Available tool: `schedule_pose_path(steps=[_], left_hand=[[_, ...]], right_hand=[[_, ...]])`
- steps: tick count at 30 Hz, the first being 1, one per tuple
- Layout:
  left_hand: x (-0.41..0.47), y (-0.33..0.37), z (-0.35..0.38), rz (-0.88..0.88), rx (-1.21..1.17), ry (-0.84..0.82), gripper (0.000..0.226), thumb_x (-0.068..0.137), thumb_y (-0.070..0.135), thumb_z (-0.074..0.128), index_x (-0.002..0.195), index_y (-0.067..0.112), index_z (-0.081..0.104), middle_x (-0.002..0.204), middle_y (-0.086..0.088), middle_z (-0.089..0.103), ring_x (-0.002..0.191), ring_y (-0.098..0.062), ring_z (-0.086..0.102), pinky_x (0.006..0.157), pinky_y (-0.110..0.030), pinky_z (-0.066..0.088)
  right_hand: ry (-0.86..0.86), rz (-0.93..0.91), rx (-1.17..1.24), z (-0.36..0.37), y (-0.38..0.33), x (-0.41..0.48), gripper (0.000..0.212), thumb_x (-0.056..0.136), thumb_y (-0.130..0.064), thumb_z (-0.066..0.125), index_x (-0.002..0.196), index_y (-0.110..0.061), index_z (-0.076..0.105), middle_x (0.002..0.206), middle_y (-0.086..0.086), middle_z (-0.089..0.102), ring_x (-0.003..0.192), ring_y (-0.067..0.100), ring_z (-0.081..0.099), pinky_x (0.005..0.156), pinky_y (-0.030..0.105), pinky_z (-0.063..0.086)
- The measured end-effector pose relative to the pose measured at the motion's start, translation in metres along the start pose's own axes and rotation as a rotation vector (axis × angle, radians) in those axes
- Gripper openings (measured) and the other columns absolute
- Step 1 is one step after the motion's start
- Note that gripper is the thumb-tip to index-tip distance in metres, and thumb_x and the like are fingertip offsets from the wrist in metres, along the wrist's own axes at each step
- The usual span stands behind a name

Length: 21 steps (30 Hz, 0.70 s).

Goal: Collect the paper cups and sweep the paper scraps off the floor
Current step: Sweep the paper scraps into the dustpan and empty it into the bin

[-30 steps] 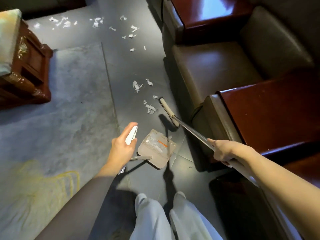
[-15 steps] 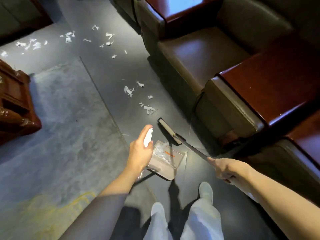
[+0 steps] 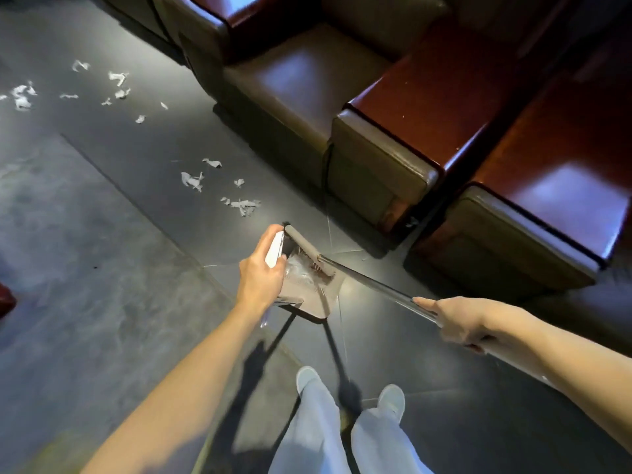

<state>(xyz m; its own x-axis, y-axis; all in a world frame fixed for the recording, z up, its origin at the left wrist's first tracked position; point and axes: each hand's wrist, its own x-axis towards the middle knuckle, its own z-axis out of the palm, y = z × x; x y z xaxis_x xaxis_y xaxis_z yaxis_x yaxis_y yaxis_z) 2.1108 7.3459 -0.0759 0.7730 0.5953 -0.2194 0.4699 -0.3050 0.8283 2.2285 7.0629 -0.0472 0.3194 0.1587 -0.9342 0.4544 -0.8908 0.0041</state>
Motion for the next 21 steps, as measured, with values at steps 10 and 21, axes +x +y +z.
schedule_pose_path(steps=[10, 21], left_hand=[[-0.005, 0.016, 0.045, 0.084, 0.115, -0.259, 0.052, 0.094, 0.013, 0.052, 0.122, 0.056, 0.045, 0.116, 0.000, 0.060, 0.090, -0.018, 0.056, 0.068, -0.014, 0.043], [0.009, 0.021, 0.075, 0.115, 0.149, -0.231, 0.054, 0.092, 0.015, 0.054, 0.117, 0.062, 0.045, 0.112, 0.002, 0.062, 0.093, -0.018, 0.059, 0.076, -0.029, 0.047]], right_hand=[[0.078, 0.177, 0.064, 0.015, 0.056, 0.007, 0.095, 0.084, 0.003, 0.052, 0.153, -0.033, -0.002, 0.126, 0.007, 0.057, 0.069, 0.013, 0.053, 0.038, 0.019, 0.040], [-0.056, 0.064, 0.101, 0.057, 0.036, 0.038, 0.098, 0.081, 0.004, 0.058, 0.154, -0.028, 0.001, 0.141, 0.010, 0.049, 0.115, 0.025, 0.057, 0.086, 0.030, 0.049]])
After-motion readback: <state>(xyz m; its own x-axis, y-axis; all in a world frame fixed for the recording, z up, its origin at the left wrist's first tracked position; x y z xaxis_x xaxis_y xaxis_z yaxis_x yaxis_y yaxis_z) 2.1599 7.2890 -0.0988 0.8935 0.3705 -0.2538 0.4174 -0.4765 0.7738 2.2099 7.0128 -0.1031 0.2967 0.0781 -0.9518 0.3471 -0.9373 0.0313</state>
